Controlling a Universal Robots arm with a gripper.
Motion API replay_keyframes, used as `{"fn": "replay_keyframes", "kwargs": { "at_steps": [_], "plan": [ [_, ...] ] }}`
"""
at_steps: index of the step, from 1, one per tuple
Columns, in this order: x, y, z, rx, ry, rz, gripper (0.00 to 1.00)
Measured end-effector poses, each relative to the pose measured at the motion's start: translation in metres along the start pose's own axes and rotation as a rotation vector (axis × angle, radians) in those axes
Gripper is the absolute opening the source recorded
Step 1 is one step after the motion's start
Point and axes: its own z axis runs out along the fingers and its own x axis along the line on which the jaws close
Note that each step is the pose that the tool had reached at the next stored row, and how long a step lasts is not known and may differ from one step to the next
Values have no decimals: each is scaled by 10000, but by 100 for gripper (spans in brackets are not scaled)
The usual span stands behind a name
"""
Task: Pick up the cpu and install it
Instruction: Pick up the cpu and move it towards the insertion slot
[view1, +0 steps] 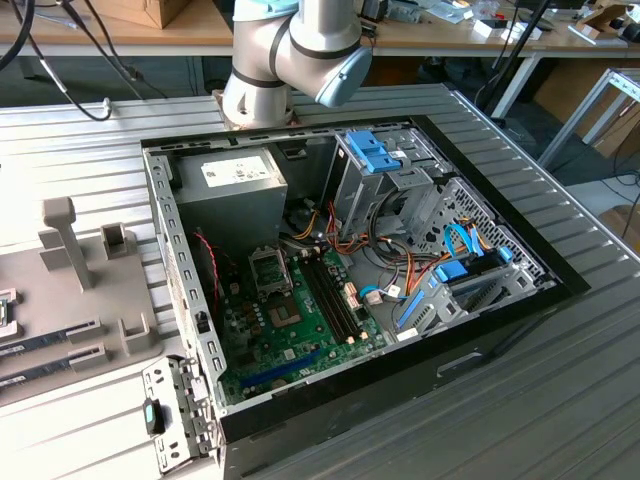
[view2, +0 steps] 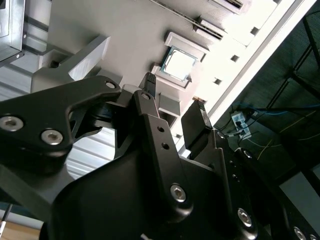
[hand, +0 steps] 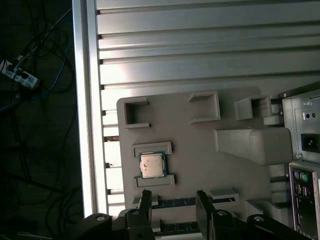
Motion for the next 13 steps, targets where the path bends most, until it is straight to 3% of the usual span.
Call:
{"fn": "replay_keyframes", "kwargs": {
  "at_steps": [13],
  "plan": [
    [1, -2, 49, 0, 0, 0, 48]
  ]
}}
